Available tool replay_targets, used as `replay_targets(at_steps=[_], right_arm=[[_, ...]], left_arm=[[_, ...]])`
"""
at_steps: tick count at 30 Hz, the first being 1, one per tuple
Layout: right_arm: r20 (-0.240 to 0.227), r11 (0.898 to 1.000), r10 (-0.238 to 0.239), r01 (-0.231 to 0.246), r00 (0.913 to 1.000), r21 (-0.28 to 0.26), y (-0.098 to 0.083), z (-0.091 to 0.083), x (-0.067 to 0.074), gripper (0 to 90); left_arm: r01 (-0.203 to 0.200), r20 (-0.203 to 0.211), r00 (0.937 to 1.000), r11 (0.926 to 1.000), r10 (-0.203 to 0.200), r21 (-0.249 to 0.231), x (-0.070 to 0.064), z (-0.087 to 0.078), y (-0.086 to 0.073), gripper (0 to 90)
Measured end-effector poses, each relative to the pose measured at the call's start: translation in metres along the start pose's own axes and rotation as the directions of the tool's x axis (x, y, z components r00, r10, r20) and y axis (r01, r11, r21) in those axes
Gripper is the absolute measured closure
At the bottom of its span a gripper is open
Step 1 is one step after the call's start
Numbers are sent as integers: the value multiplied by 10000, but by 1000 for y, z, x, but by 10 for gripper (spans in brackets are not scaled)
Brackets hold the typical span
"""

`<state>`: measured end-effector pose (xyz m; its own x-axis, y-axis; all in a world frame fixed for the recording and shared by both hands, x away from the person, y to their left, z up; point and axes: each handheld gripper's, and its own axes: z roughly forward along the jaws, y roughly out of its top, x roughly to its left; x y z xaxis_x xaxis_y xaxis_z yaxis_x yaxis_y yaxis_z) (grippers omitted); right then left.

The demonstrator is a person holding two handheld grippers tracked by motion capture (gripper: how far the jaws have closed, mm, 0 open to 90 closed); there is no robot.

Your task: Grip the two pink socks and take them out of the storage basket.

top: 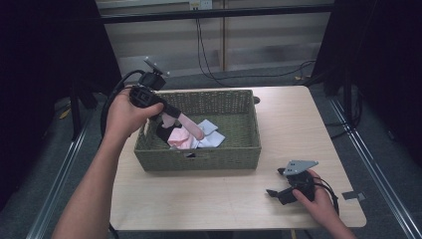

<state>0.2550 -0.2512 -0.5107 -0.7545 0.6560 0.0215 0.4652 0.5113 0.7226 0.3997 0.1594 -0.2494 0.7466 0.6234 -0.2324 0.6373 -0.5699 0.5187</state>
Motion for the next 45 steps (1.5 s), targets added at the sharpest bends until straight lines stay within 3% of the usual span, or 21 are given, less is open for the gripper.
replay_targets(at_steps=[12,18,27,31,39,43,45], right_arm=[[-3,10000,-3,3,10000,0,0,0,0,105],[2,10000,-1,1,10000,2,0,0,0,105],[4,10000,-3,3,10000,3,0,0,0,105],[4,10000,-2,2,10000,2,0,0,0,105],[-23,10000,6,-6,10000,38,0,0,0,105],[-22,10000,6,-6,10000,39,0,0,0,105],[-26,10000,9,-9,10000,40,0,0,0,105]], left_arm=[[-152,190,9997,9999,153,-51,-13,-13,-4,841],[-352,128,9993,9994,351,43,-20,-17,-7,841],[-757,477,9960,9971,760,-78,-34,-20,-19,840],[-946,656,9933,9955,948,-72,-40,-16,-25,839],[-1576,1023,9823,9875,1570,-25,-58,8,-41,827],[-1724,1122,9787,9850,1717,-28,-56,15,-44,759],[-1865,1233,9746,9824,1867,-131,-54,20,-46,661]])
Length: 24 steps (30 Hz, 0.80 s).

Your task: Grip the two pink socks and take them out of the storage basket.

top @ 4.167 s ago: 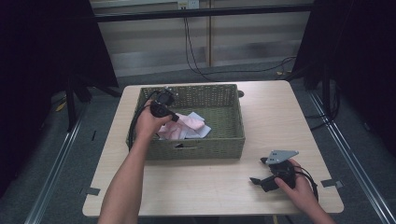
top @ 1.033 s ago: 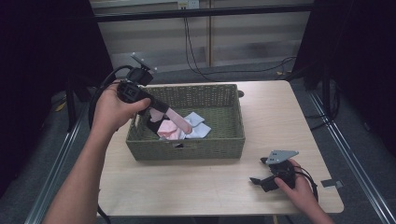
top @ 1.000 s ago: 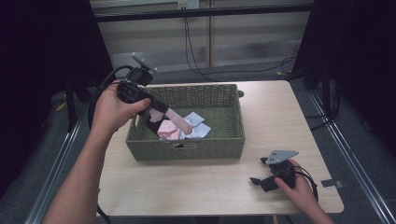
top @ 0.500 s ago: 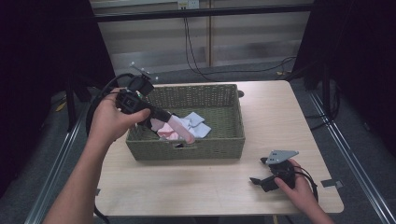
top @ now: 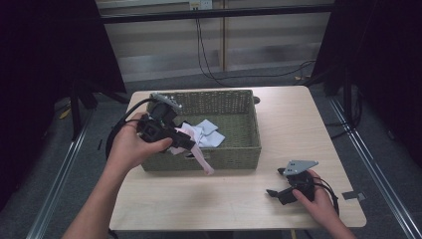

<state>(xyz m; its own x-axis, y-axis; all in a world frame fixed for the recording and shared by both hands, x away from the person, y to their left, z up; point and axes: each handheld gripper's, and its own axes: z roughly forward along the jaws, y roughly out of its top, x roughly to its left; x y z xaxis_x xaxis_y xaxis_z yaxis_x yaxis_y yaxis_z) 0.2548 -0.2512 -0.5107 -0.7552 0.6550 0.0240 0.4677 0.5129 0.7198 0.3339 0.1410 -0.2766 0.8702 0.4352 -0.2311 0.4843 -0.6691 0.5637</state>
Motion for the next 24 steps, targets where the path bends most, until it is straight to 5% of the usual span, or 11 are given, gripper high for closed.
replay_targets(at_steps=[4,11,24], right_arm=[[2,10000,-3,3,10000,-1,0,0,0,105],[2,10000,-5,5,10000,-1,0,0,0,105],[-1,10000,-5,5,10000,-2,0,0,0,105]], left_arm=[[35,-194,9998,9999,-38,-137,5,2,0,550],[283,-876,9957,9992,-308,-297,21,8,0,501],[1262,-1809,9741,9900,-1356,-628,77,33,-10,448]])
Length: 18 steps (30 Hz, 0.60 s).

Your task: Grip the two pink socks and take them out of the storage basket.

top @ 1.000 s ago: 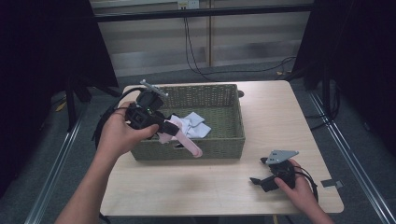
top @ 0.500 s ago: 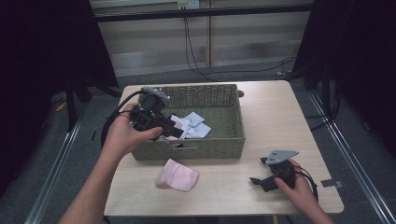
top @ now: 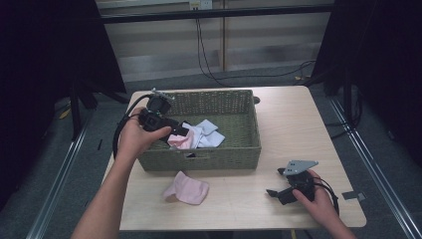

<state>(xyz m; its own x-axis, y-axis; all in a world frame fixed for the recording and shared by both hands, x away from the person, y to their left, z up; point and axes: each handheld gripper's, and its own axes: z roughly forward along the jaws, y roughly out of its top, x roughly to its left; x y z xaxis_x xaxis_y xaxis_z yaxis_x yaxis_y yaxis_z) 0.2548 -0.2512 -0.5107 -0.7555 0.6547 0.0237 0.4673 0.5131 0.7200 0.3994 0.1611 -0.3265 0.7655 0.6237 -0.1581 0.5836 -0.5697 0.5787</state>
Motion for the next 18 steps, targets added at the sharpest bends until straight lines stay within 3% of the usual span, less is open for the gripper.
replay_targets(at_steps=[11,18], right_arm=[[0,10000,1,-1,10000,0,0,0,0,105],[0,10000,-1,1,10000,-2,0,0,0,105]], left_arm=[[656,-527,9966,9969,-633,433,25,33,1,444],[728,-504,9964,9940,-688,812,34,56,0,429]])
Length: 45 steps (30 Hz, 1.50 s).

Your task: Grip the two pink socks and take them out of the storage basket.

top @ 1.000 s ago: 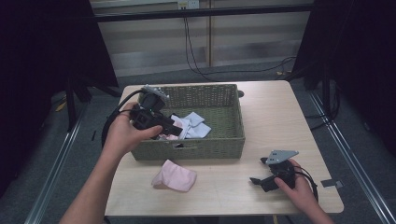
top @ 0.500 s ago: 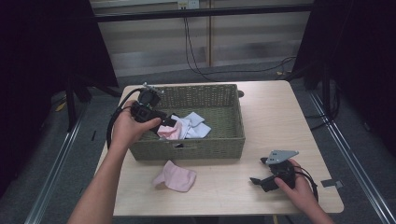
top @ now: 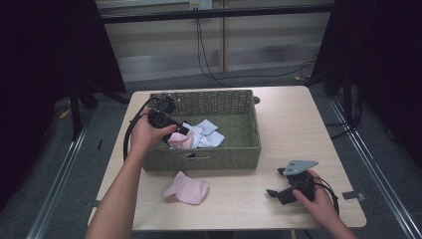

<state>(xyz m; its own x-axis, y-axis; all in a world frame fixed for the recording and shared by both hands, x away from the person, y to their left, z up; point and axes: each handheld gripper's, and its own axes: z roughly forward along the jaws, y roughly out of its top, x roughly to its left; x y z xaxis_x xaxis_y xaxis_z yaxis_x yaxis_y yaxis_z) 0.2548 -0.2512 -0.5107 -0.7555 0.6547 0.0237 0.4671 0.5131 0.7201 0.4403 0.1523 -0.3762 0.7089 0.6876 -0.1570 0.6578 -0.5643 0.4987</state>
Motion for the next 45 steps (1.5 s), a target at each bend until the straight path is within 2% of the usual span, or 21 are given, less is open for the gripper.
replay_targets(at_steps=[3,5,6,10,16,19,25,26,29,32,35,36,37,40,41,42,43,45], right_arm=[[-3,10000,3,-3,10000,1,0,0,0,105],[-3,10000,2,-2,10000,1,0,0,0,105],[0,10000,-1,1,10000,1,0,0,0,105],[0,10000,-2,2,10000,-2,0,0,0,105],[0,10000,29,-29,10000,-13,0,0,0,105],[-3,10000,30,-30,10000,-12,0,0,0,105],[-4,10000,26,-26,10000,-14,0,0,0,105],[-3,10000,29,-29,10000,-15,0,0,0,105],[-4,10000,28,-28,10000,-14,0,0,0,105],[-3,10000,29,-29,10000,-14,0,0,0,105],[-6,10000,24,-24,10000,-15,0,0,0,105],[-7,10000,24,-24,10000,-15,0,0,0,105],[-10,10000,24,-24,10000,-14,0,0,0,105],[-15,10000,16,-16,10000,-12,0,0,0,105],[-15,10000,16,-16,10000,-12,0,0,0,105],[-15,10000,15,-15,10000,-12,0,0,0,105],[-15,10000,15,-15,10000,-12,0,0,0,105],[-17,10000,14,-14,10000,-11,0,0,0,105]], left_arm=[[88,36,10000,9999,-88,56,2,6,0,422],[54,-54,10000,9996,-53,278,5,11,0,421],[182,-25,9998,9989,-182,431,7,17,1,420],[229,-48,9997,9975,-226,674,11,28,2,421],[249,-88,9997,9961,-242,852,14,40,3,420],[462,-178,9989,9918,-444,1189,16,45,4,418],[373,-285,9990,9880,-334,1498,17,51,6,443],[332,-351,9990,9848,-276,1704,17,53,7,444],[224,-431,9990,9813,-144,1911,19,56,7,448],[169,-345,9994,9767,-97,2137,23,61,6,457],[237,-254,9995,9785,-189,2050,25,65,5,459],[113,-213,9997,9787,-71,2049,26,67,4,459],[34,-173,9999,9790,1,2037,26,68,4,481],[77,-250,9997,9810,-29,1937,26,71,3,634],[110,-227,9997,9811,-68,1930,26,71,3,634],[135,-341,9994,9807,-69,1952,26,71,3,729],[135,-341,9994,9807,-69,1952,26,71,3,769],[129,-449,9990,9784,-37,2064,25,71,4,814]])
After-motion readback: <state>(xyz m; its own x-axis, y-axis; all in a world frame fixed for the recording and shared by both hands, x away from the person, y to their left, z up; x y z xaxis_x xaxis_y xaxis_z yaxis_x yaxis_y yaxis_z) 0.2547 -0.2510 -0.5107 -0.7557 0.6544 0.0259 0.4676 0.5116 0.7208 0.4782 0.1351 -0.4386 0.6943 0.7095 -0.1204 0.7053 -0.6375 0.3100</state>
